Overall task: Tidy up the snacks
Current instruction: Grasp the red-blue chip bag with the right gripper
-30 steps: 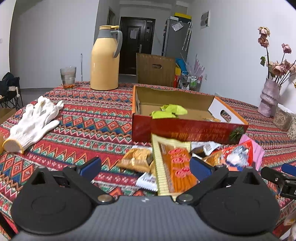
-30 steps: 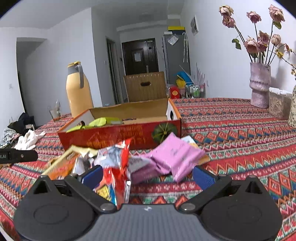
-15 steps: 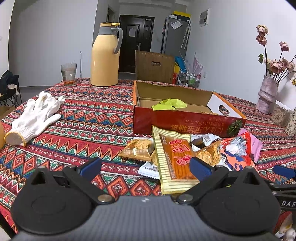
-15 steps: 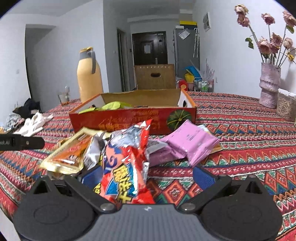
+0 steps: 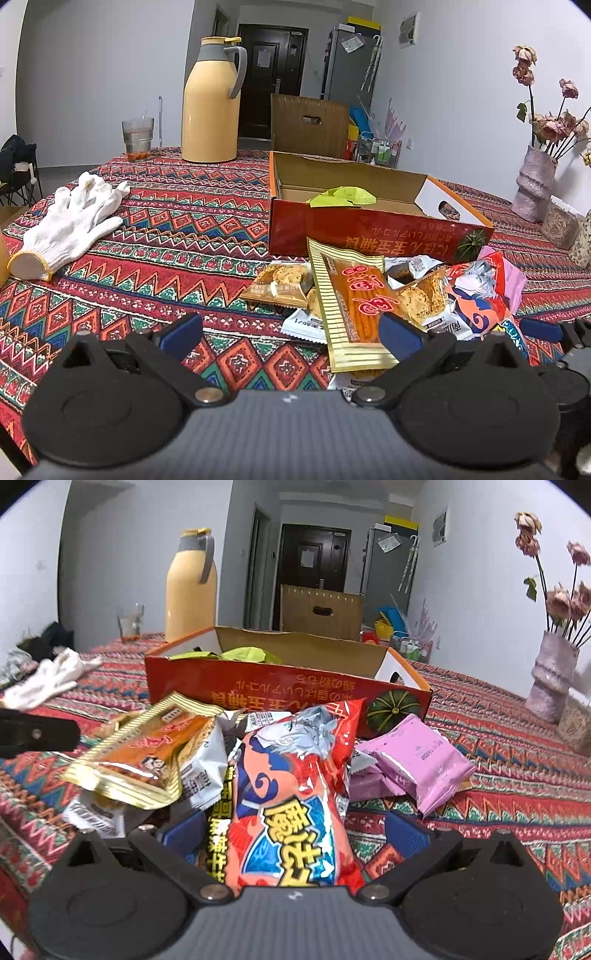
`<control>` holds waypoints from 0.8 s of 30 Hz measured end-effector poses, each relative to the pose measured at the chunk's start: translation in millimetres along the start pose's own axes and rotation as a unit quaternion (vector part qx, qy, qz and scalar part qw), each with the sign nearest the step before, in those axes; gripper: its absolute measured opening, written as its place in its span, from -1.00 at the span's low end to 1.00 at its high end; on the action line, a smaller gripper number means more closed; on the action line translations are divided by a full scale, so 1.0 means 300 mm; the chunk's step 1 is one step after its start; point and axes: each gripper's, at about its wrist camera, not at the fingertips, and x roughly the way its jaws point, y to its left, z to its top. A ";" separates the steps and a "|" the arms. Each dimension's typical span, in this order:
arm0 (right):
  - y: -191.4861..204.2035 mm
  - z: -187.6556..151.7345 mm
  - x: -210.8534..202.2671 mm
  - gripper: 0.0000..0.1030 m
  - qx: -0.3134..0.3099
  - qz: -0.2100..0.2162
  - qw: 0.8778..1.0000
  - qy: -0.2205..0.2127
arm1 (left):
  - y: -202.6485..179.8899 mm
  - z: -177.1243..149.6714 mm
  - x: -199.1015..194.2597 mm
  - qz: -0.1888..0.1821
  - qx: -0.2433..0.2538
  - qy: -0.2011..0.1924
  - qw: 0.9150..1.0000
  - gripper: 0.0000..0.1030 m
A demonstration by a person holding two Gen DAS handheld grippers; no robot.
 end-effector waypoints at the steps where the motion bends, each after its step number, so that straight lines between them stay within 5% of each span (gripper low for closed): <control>1: 0.010 0.004 0.007 1.00 -0.006 -0.007 1.000 0.002 | 0.000 0.000 0.001 0.000 0.000 0.001 1.000 1.00; 14: 0.081 -0.008 0.036 0.47 -0.053 -0.048 0.997 0.003 | 0.003 -0.008 0.008 -0.001 -0.001 0.007 1.000 1.00; 24: 0.016 -0.019 -0.004 0.18 -0.019 -0.038 0.999 -0.019 | 0.003 -0.008 0.009 -0.001 -0.002 0.008 1.000 1.00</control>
